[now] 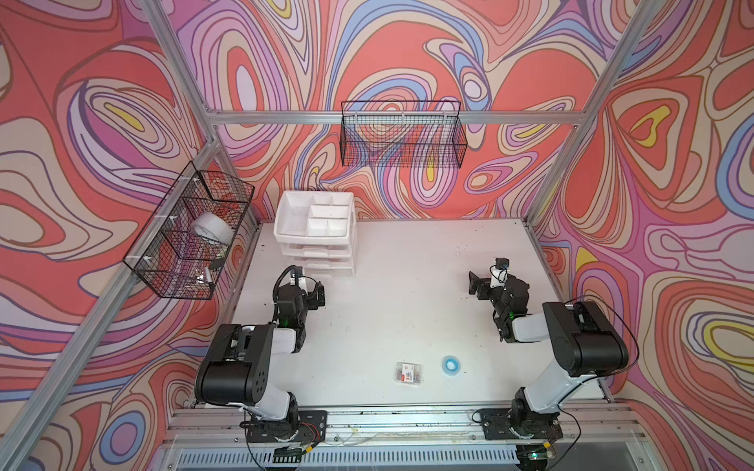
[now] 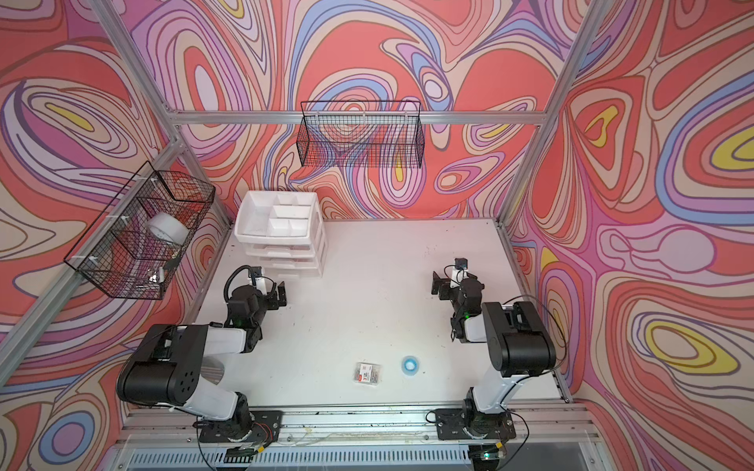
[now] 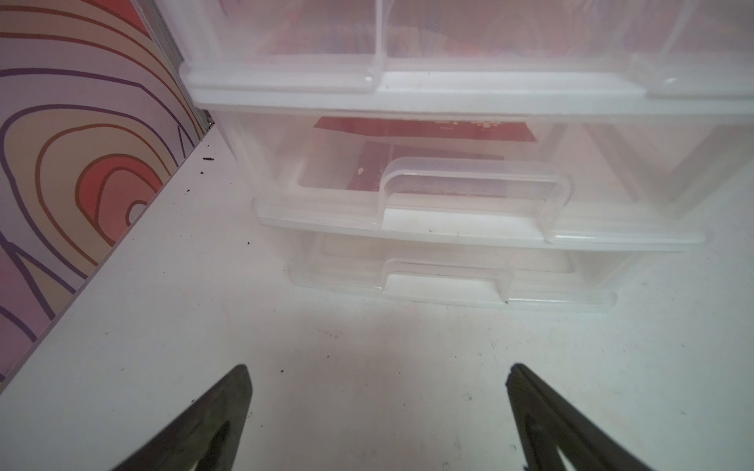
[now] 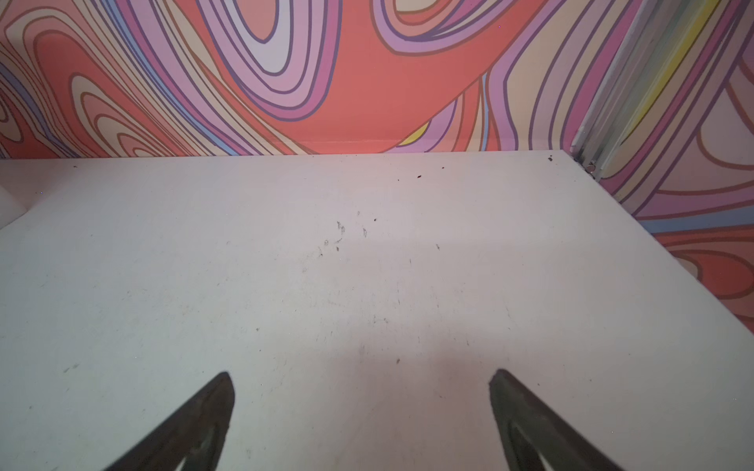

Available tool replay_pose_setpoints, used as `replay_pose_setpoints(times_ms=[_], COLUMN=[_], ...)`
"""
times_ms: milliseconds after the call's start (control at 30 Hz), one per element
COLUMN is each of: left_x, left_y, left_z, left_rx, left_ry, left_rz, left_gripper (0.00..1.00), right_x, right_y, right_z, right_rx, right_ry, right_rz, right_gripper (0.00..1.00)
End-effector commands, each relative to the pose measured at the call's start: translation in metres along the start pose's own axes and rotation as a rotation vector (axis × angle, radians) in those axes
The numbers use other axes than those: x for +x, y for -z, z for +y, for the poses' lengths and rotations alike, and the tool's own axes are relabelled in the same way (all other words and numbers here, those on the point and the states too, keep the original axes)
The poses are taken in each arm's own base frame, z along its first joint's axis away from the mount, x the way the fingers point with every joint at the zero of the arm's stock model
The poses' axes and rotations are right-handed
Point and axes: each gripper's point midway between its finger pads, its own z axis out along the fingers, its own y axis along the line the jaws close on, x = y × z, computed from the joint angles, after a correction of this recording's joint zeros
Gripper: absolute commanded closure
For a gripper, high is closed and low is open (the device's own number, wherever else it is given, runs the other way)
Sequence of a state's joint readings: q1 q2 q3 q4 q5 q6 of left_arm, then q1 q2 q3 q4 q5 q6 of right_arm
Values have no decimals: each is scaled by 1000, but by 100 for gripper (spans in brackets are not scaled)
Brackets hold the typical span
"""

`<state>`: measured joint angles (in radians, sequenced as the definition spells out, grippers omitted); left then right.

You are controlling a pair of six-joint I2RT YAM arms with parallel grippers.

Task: Take the postcards out of the drawer
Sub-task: Move the storage box to the center of the board.

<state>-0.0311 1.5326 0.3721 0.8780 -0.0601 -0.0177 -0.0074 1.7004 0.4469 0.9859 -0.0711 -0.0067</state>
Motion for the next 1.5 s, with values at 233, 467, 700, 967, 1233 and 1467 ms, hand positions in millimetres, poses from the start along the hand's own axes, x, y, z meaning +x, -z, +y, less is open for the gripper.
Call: replay_pose_setpoints(times_ms=[233,467,700,967,1233,1467], left_x=[-3,-2,-3,-3,-45,-102], left_y=[-2,-2,-2,-1,37,90], left_z=[2,2,2,3,25,32], left_rx=[-5,-6,-6,-12,-127,-130], left_ry=[-9,-9,-10,-7,56,268], left_rz=[-8,-7,-8,-11,-85,-142], left_gripper=[0,0,0,0,0,0], right_x=[3,3,2,2,-21,-79], right_y=[-2,-2,-2,-1,-4,5], right_z=[-1,-1,-1,-1,-2,27], right_rx=[-2,-3,-3,1,5,-97], right_ry=[-6,-6,-5,-4,0,-60], right_rz=[9,11,9,6,67,110], right_gripper=[2,2,2,2,2,2])
